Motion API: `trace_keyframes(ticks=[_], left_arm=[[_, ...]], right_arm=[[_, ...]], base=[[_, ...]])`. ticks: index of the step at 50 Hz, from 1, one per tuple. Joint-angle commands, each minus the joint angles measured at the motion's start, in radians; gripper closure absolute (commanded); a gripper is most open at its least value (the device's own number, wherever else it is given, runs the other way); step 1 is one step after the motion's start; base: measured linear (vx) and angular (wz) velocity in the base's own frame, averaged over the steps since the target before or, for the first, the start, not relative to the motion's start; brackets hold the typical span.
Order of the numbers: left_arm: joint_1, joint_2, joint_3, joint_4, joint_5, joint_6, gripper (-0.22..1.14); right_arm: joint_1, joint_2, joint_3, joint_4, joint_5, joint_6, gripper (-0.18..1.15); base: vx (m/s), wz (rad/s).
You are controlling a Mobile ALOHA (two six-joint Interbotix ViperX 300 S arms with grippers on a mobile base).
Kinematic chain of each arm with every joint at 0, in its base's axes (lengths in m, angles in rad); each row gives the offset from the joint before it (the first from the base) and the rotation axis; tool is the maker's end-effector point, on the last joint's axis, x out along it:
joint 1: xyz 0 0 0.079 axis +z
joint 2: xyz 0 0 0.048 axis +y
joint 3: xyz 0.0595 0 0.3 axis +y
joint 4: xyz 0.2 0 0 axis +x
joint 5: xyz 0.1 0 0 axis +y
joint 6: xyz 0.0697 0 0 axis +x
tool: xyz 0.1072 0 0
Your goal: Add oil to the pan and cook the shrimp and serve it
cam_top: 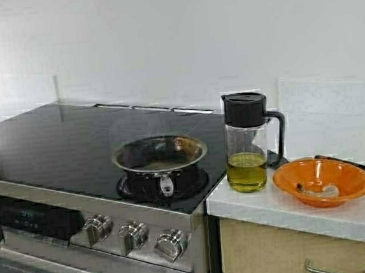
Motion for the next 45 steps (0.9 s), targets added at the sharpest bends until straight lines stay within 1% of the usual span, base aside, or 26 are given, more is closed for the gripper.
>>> trace_keyframes(ticks=[1,4,7,12,14,16,21,27,37,45], left_arm=[[0.002,0.009,0.008,0.002,0.009,-0.006,0.86],[0.002,0.008,0.008,0.002,0.008,-0.008,0.86],[0.002,0.009,0.006,0.002,0.008,-0.008,0.88],[0.002,0.008,0.008,0.0,0.009,-0.008,0.89],[0.002,0.008,0.008,0.0,0.009,-0.008,0.89],[0.002,0.008,0.009,0.002,0.009,-0.008,0.89],[0.002,0.006,0.011,0.0,0.009,-0.008,0.89],[0.002,0.005,0.011,0.002,0.008,-0.008,0.89],[0.002,0.005,0.012,0.002,0.009,-0.008,0.89],[0.002,0.005,0.017,0.002,0.009,-0.008,0.89]], right_arm=[[0.029,0.015,-0.009,0.003,0.002,0.008,0.92],[0.067,0.034,-0.031,0.002,0.012,0.018,0.75],[0.117,0.061,-0.057,0.002,0.037,0.029,0.48],[0.201,0.132,-0.098,0.006,0.054,0.035,-0.02],[0.225,0.163,-0.11,0.008,0.054,0.037,-0.14],[0.25,0.195,-0.12,0.011,0.052,0.037,-0.14],[0.296,0.278,-0.12,0.032,0.026,0.037,-0.04],[0.342,0.377,-0.094,0.11,-0.038,0.035,-0.05],[0.411,0.565,-0.021,0.307,-0.201,0.029,-0.05],[0.523,0.746,0.005,0.433,-0.341,0.025,-0.05]], base=[[0.0,0.0],[0.0,0.0],[0.0,0.0],[0.0,0.0],[0.0,0.0],[0.0,0.0],[0.0,0.0],[0.0,0.0],[0.0,0.0],[0.0,0.0]])
